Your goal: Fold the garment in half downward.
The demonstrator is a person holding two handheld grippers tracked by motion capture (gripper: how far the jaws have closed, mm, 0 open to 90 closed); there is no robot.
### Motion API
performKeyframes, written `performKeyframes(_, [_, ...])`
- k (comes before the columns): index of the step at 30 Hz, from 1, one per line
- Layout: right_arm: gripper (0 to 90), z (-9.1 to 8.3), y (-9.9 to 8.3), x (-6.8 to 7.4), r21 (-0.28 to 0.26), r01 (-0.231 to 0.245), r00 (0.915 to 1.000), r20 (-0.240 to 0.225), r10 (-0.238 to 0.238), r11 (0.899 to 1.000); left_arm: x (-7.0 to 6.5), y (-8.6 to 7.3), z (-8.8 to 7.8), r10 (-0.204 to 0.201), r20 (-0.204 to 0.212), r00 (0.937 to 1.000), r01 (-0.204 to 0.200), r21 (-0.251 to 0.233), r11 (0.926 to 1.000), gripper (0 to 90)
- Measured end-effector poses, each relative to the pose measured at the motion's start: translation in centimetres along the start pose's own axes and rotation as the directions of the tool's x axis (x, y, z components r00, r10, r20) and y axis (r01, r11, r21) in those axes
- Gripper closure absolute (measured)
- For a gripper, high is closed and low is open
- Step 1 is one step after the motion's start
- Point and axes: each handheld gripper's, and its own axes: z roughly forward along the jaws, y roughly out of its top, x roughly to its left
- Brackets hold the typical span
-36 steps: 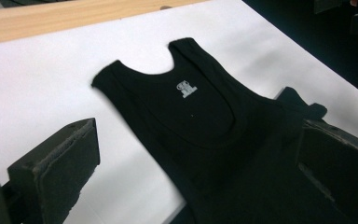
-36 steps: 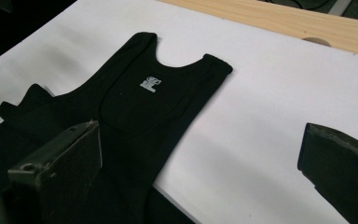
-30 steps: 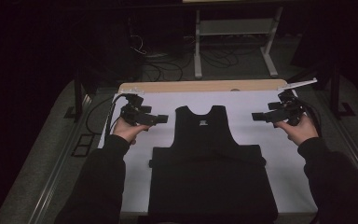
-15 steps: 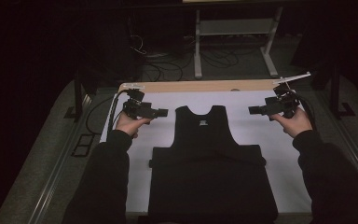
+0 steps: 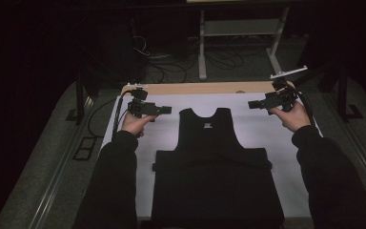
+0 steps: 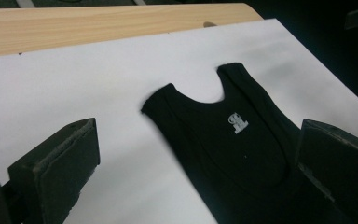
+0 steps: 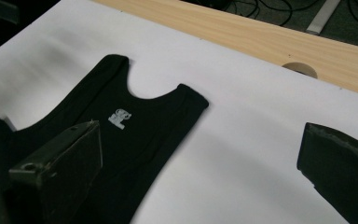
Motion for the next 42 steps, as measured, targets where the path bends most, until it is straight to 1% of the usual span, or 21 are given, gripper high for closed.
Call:
performKeyframes(6, [0.0, 0.6, 0.6, -0.8, -0.017, -0.027, 0.9996, 0.01, 0.028, 0.999, 0.8, -0.1, 0.5, -0.027, -0.014, 0.9995, 0.027, -0.012, 0.9996, 0.0])
performKeyframes(9, [0.0, 0.9, 0.8, -1.2, -0.015, -0.039, 0.9991, 0.014, 0.039, 0.999, 1.1, -0.2, 0.7, -0.02, -0.037, 0.9991, 0.019, -0.017, 0.9997, 0.0])
performKeyframes(12, [0.0, 1.3, 0.9, -1.7, -0.008, -0.057, 0.9982, 0.021, 0.057, 0.998, 1.5, -0.3, 1.1, -0.035, -0.055, 0.9979, 0.033, -0.029, 0.999, 0.0])
performKeyframes(14, [0.0, 1.5, 0.9, -2.1, -0.016, -0.079, 0.9967, 0.018, 0.08, 0.997, 1.6, -0.4, 1.4, -0.044, -0.053, 0.9976, 0.042, -0.033, 0.9986, 0.0])
performKeyframes(16, [0.0, 1.8, 0.8, -2.5, -0.025, -0.096, 0.9953, 0.012, 0.096, 0.995, 1.7, -0.6, 1.8, -0.047, -0.055, 0.9974, 0.046, -0.026, 0.9986, 0.0])
performKeyframes(18, [0.0, 2.1, 0.6, -2.8, -0.023, -0.111, 0.9937, 0.012, 0.111, 0.994, 1.7, -0.7, 2.3, -0.048, -0.058, 0.9972, 0.047, -0.013, 0.9988, 0.0])
performKeyframes(22, [0.0, 2.9, 0.2, -3.1, 0.0, -0.126, 0.992, 0.01, 0.126, 0.992, 1.7, -1.0, 3.2, -0.049, -0.058, 0.9971, 0.049, 0.002, 0.9988, 0.0])
performKeyframes(24, [0.0, 3.3, 0.1, -3.2, 0.003, -0.128, 0.9917, 0.01, 0.128, 0.992, 1.7, -1.2, 3.6, -0.053, -0.051, 0.9972, 0.054, 0.006, 0.9985, 0.0])
performKeyframes(26, [0.0, 3.8, 0.0, -3.1, 0.016, -0.128, 0.9918, 0.008, 0.128, 0.992, 1.6, -1.3, 4.0, -0.051, -0.051, 0.9974, 0.052, 0.012, 0.9986, 0.0])
performKeyframes(28, [0.0, 4.3, -0.2, -3.1, 0.025, -0.138, 0.9904, 0.004, 0.138, 0.99, 1.6, -1.4, 4.3, -0.059, -0.049, 0.9971, 0.059, 0.017, 0.9981, 0.0])
performKeyframes(31, [0.0, 5.1, -0.3, -2.9, 0.032, -0.145, 0.9894, -0.002, 0.145, 0.989, 1.6, -1.5, 4.7, -0.065, -0.042, 0.997, 0.066, 0.013, 0.9977, 0.0])
performKeyframes(35, [0.0, 6.3, -0.5, -2.6, 0.05, -0.146, 0.9893, -0.006, 0.146, 0.988, 1.6, -1.7, 5.2, -0.074, -0.039, 0.9965, 0.075, 0.025, 0.9969, 0.0])
performKeyframes(36, [0.0, 6.6, -0.5, -2.5, 0.055, -0.139, 0.9902, -0.01, 0.14, 0.989, 1.7, -1.8, 5.3, -0.076, -0.036, 0.9965, 0.077, 0.027, 0.9967, 0.0])
performKeyframes(42, [0.0, 8.3, -1.1, -2.1, 0.08, -0.146, 0.9887, -0.023, 0.148, 0.986, 1.8, -2.2, 6.1, -0.082, -0.028, 0.9962, 0.084, 0.043, 0.9956, 0.5])
